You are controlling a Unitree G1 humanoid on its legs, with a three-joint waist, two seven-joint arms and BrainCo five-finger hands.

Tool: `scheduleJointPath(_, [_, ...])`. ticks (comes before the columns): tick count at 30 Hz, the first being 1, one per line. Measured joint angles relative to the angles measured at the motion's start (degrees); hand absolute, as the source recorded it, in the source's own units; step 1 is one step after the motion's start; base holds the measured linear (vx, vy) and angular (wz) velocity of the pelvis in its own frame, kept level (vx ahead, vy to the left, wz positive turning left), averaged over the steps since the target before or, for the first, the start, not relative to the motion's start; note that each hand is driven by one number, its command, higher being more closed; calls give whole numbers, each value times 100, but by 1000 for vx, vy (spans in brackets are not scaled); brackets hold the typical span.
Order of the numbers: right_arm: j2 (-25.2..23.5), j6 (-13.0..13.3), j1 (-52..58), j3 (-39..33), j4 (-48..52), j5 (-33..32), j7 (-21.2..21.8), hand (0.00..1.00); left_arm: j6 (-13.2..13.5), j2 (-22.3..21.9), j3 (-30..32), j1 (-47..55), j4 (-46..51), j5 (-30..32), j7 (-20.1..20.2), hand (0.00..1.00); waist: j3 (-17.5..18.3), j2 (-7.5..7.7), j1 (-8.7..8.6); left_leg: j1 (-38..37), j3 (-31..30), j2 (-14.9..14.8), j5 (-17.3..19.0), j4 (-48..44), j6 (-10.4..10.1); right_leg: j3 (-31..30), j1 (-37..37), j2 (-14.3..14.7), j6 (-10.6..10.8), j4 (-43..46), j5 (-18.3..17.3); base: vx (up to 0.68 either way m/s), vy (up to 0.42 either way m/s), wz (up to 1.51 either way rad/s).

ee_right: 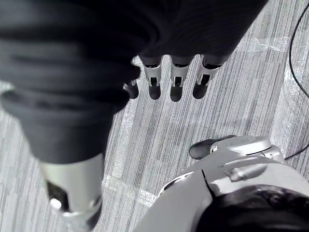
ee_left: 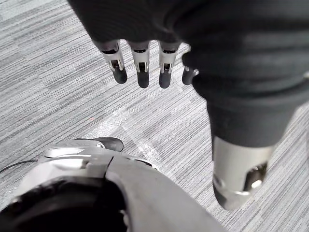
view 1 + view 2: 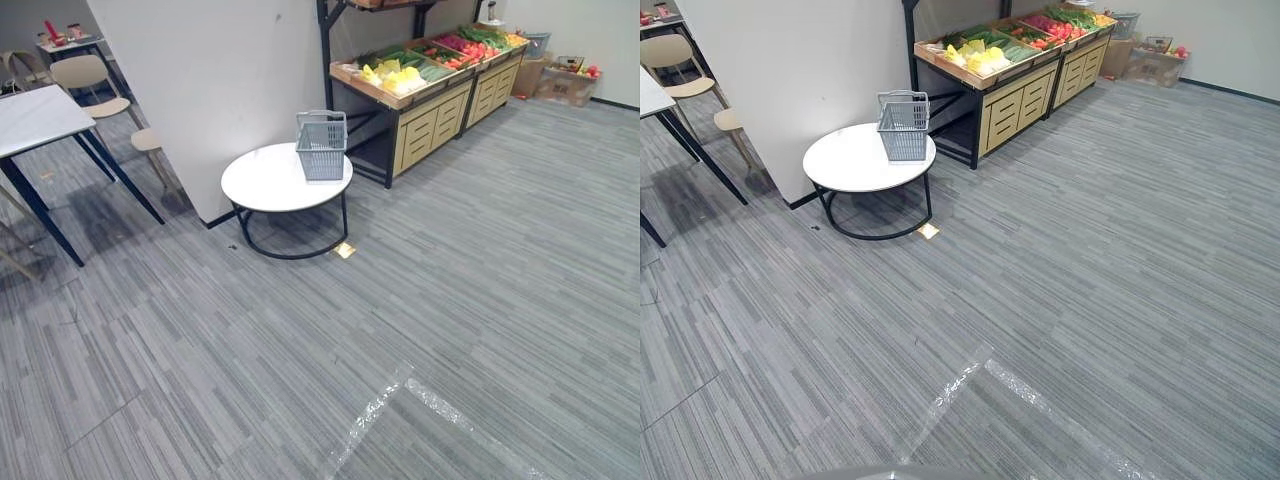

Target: Pick vegetable in the basket

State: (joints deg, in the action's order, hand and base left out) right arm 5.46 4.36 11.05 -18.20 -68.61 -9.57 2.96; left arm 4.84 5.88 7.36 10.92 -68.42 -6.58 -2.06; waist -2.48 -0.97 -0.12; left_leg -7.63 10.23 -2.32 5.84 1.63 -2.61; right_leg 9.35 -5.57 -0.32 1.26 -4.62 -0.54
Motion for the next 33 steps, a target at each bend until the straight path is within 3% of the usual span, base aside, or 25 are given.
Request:
scheduleJointPath(11, [-26, 7, -252, -167, -26, 4, 4, 0, 4, 6, -20, -106, -19, 12, 42, 0, -177, -72, 9, -170, 166, -22, 53, 43, -84, 8, -161, 28, 146, -133, -41, 10, -16, -5])
scheduleJointPath(13, [-25, 7, -252, -167, -26, 4, 7, 0, 5, 6, -20, -107, -28, 11, 41, 0, -217, -4, 10, -175, 173, -29, 54, 49, -85, -8, -157, 36, 145, -133, -41, -36, -30, -7])
scheduleJointPath(14, [-26, 7, -254, -168, -26, 2, 8, 0, 6, 7, -19, -111, -42, 9, 42, 0, -181, -73, 8, -184, 181, -40, 54, 52, -85, -19, -156, 46, 145, -134, -41, -43, -34, -5])
scheduleJointPath(15, [-26, 7, -253, -171, -26, 0, 11, 0, 6, 6, -17, -111, -50, 7, 41, 0, -221, -3, 9, -185, 183, -43, 55, 55, -86, -22, -155, 50, 144, -134, -40, -52, -41, -4])
scheduleJointPath(17, [-27, 8, -252, -177, -25, -8, 15, 0, 7, 6, -15, -112, -62, 6, 41, 0, -180, -71, 8, -193, 183, -55, 56, 58, -86, -21, -158, 60, 134, -135, -34, -43, -29, -1])
scheduleJointPath(18, [-29, 7, -251, -194, -26, -30, 20, 0, 7, 6, -12, -113, -71, 6, 41, 0, -214, -19, 8, -194, 180, -62, 56, 63, -87, -16, -160, 67, 121, -136, -25, -61, -36, 2])
scheduleJointPath(33, [-100, -2, -250, -501, -52, -44, 13, 0, 3, -7, 99, -143, -140, 11, 55, 0, -214, -4, -4, -177, 117, -84, 41, 109, -63, 127, -161, 94, 114, -139, -6, -22, -15, 2])
